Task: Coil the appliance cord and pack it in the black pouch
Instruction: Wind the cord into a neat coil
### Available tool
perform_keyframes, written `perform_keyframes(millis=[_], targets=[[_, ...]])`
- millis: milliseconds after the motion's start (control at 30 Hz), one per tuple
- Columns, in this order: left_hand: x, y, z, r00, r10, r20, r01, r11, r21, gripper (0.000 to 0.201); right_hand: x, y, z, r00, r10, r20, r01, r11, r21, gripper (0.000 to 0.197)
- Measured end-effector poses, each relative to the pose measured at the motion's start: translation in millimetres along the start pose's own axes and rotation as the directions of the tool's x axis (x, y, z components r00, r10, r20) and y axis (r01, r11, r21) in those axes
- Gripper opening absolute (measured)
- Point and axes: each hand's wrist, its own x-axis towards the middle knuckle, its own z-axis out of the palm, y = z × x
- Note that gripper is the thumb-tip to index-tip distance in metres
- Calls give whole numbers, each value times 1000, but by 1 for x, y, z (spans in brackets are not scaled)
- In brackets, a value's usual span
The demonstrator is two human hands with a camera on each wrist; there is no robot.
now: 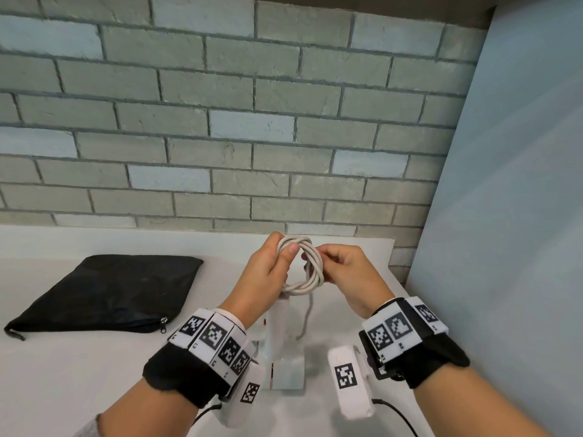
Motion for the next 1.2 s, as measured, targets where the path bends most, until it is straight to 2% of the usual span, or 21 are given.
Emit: perform_keyframes(millis=[167,367,533,600,633,700,767,867,967,1067,1133,1200], targets=[[1,-1,1,998,49,-39,-43,990,133,23,-8,-14,-2,986,111,128,-141,955,261,28],[3,2,7,996,60,-60,-48,980,193,20,-15,-20,-2,982,102,162,-138,964,226,15],[7,4,13,995,45,-85,-29,983,179,21,-15,-24,2,965,153,215,-235,868,438,16],[8,4,15,996,46,-80,-31,983,179,21,-16,-24,3,972,138,193,-209,883,419,9],[9,4,16,996,49,-79,-34,982,184,22,-17,-24,4,977,128,171,-185,906,381,12],[10,2,16,995,50,-91,-32,980,195,22,-16,-21,5,986,128,106,-153,947,282,34],[11,-1,15,993,46,-111,-24,982,189,21,-14,-18,5,994,107,13,-108,986,130,42],[12,-3,14,991,45,-127,-20,981,193,20,-13,-11,1,987,120,-110,-126,991,-45,30],[15,-6,16,988,43,-148,-11,978,210,19,-20,-10,-6,978,149,-147,-171,974,-149,11],[17,-6,19,984,57,-172,-15,972,234,19,-30,-5,-7,981,130,-144,-146,984,-105,10],[17,-5,20,979,51,-195,-10,978,207,20,-35,1,-6,981,104,-163,-99,994,35,11],[19,-4,20,976,39,-215,2,983,185,21,-38,5,-5,986,99,-136,-64,968,242,13]])
